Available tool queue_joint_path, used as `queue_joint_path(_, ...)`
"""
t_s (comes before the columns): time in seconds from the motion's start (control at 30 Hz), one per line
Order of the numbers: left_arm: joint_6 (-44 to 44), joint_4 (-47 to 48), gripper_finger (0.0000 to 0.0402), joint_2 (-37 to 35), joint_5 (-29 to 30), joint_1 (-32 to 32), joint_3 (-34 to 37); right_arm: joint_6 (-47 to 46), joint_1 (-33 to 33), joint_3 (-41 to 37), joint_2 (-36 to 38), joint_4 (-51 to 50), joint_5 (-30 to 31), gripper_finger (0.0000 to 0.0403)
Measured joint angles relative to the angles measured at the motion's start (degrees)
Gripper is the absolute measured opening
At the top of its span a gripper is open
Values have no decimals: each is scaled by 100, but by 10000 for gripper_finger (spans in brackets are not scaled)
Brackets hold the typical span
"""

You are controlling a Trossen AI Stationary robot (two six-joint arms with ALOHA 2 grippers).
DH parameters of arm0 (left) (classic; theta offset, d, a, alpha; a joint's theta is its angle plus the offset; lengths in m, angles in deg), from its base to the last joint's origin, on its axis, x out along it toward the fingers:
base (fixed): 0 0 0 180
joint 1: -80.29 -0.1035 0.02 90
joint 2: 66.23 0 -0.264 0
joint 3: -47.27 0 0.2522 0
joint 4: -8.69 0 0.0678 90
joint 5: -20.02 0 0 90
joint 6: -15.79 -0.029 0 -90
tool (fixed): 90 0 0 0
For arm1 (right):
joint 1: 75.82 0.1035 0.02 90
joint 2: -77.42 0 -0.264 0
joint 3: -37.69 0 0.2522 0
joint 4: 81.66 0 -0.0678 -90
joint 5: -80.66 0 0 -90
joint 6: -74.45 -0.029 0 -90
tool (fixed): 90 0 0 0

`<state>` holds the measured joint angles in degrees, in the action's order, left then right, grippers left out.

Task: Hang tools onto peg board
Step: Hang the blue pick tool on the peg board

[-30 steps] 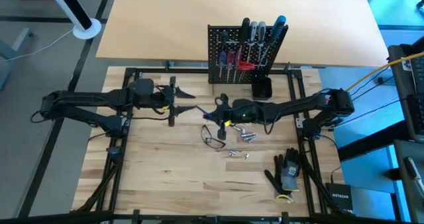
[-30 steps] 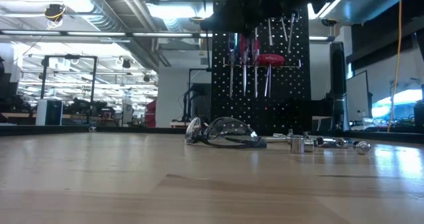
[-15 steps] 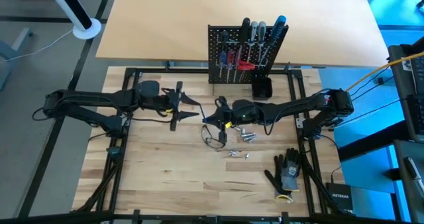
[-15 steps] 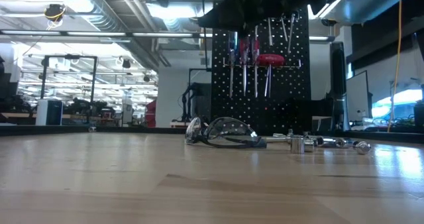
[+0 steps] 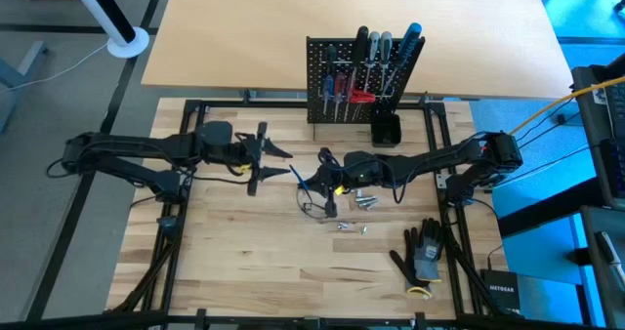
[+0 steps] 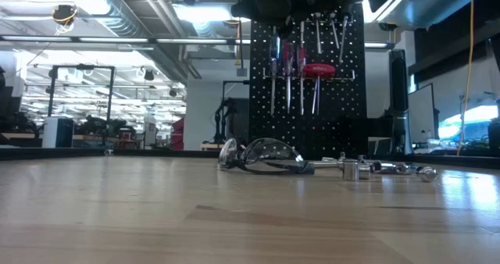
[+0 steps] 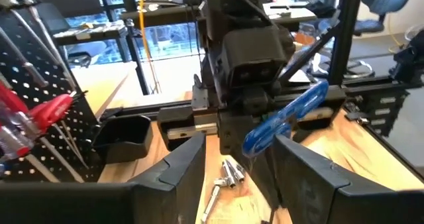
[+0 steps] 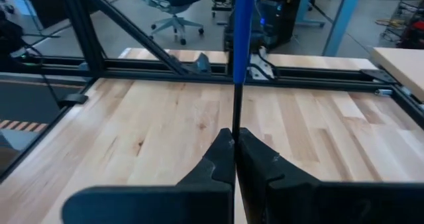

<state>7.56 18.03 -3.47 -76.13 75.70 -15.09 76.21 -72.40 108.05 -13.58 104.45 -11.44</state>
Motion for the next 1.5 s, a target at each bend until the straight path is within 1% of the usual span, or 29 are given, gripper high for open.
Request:
queue_joint_path(0.13,11,-67,164,99,-77,17,0,-1,0,0,0,-16,-3,6)
queue_joint_path(0.3,-120,-110,164,295,-725,117,0,6,0,0,0,-22,45,6)
queue_joint_path(0.47,-160,-292,156,330,-747,187,0,-24,0,0,0,-22,51,7)
queue_joint_path(0.6,-11,-457,126,330,-752,196,0,-27,2,0,0,-39,66,7)
queue_joint_path(0.77,59,-444,87,330,-726,192,0,-27,4,0,0,-73,263,7)
queue_joint_path(0.9,94,-440,53,330,-446,192,0,-50,4,0,0,-84,464,7)
queue_joint_path(1.03,97,-416,13,330,-208,197,0,-344,-2,-2,0,-89,584,11)
queue_joint_path(1.13,191,-486,9,330,-169,198,0,-671,0,-2,0,-74,754,23)
queue_joint_path(1.2,208,-512,10,330,-108,196,0,-806,0,-2,0,-70,1008,38)
queue_joint_path(1.27,220,-509,6,330,57,213,0,-812,-2,-2,21,-175,1097,58)
queue_joint_path(1.4,225,-516,6,324,467,303,0,-736,-7,-2,310,-946,1100,97)
queue_joint_path(1.5,179,-553,4,272,618,353,0,-625,-7,-2,561,-1394,1131,117)
